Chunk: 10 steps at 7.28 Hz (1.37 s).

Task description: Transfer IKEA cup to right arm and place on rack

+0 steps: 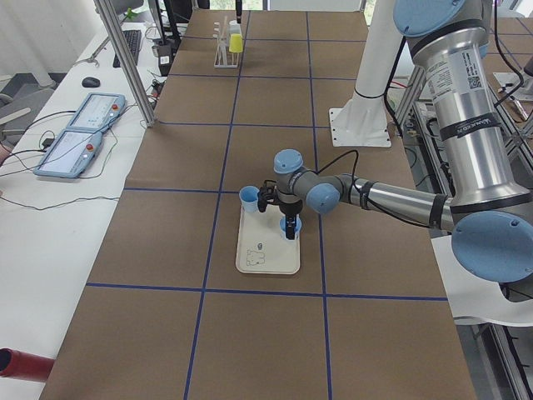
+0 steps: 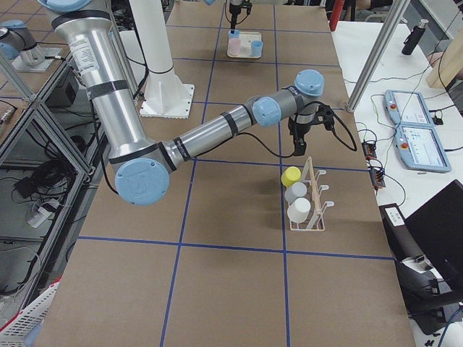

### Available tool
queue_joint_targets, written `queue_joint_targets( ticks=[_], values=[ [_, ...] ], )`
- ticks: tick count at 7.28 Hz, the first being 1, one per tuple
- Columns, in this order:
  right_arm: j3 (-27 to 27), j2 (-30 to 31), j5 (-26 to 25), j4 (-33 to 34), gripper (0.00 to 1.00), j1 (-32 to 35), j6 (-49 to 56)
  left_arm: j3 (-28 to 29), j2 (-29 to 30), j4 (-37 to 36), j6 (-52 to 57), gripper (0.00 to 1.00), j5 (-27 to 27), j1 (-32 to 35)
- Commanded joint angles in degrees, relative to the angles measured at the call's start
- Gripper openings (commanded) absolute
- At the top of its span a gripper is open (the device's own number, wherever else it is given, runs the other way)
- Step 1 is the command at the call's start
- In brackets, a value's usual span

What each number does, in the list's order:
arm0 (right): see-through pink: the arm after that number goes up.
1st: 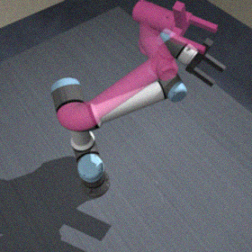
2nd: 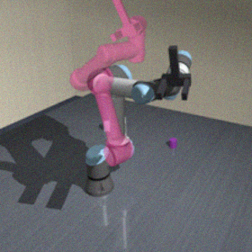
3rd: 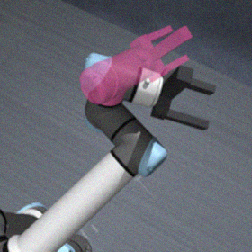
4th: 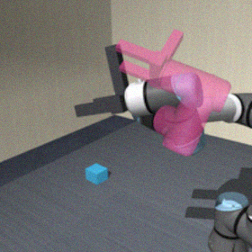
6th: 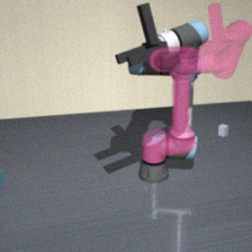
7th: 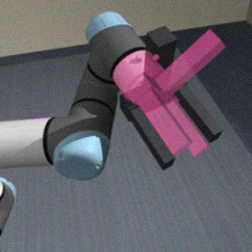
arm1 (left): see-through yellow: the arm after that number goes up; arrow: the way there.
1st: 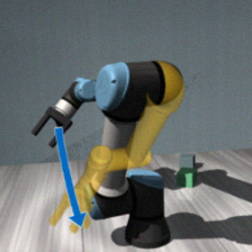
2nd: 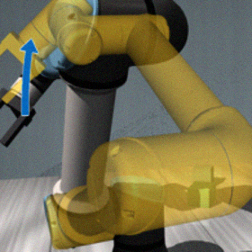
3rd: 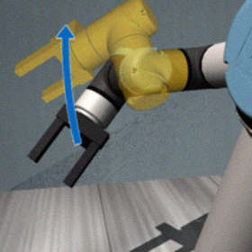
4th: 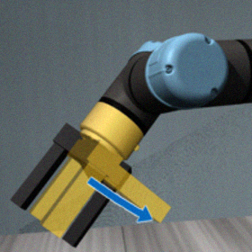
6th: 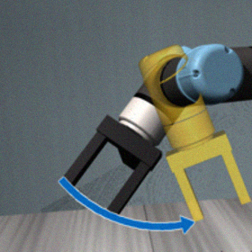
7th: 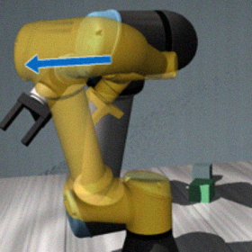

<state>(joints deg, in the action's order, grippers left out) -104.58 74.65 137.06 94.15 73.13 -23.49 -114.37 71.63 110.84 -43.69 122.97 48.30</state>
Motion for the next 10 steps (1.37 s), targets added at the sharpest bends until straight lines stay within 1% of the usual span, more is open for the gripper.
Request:
queue_joint_targets(
  ticks=[1, 2, 3, 4, 5, 6, 7, 8, 9, 10],
  values=[
    [-2.3, 2.0, 0.1, 0.6, 0.99, -0.1, 0.0, 0.7, 0.1, 0.3, 0.2, 0.89, 0.6, 0.0],
    [-2.4, 2.0, 0.1, 0.6, 0.99, -0.1, 0.0, 1.6, 0.3, 0.5, 0.4, 0.79, 0.6, -0.1],
    [-2.6, 2.4, 0.1, 0.6, 0.99, -0.1, 0.0, 2.3, 0.9, 0.5, 0.4, 0.76, 0.6, -0.1],
    [-2.5, 2.5, 0.1, 0.6, 0.99, -0.1, 0.0, 2.4, 1.1, 0.5, 0.4, 0.67, 0.6, -0.1],
    [-2.6, 2.6, 0.2, 0.4, 0.99, -0.1, 0.1, 2.8, 1.2, 0.6, 0.1, 0.47, 0.6, -0.1],
    [-2.7, 2.7, 0.2, 0.5, 0.99, -0.1, 0.1, 2.9, 1.2, 0.5, 0.4, 0.18, 0.6, -0.1],
    [-2.9, 2.7, 0.3, 0.5, 0.99, -0.1, 0.0, 3.2, 1.2, 0.5, 0.4, 0.0, 0.6, 0.0],
    [-2.9, 2.5, 0.6, 0.5, 0.99, -0.1, 0.1, 2.8, 1.1, 0.3, 0.6, 0.0, 0.6, 0.0],
    [-2.9, 2.4, 0.6, 0.5, 0.99, -0.1, 0.1, 0.5, 0.7, -0.2, 0.9, 0.0, 0.7, 0.6],
    [-2.9, 2.3, 0.6, 0.5, 0.99, -0.1, 0.1, -0.2, 0.3, -0.5, 3.7, 0.0, 0.8, 4.1]
  ],
)
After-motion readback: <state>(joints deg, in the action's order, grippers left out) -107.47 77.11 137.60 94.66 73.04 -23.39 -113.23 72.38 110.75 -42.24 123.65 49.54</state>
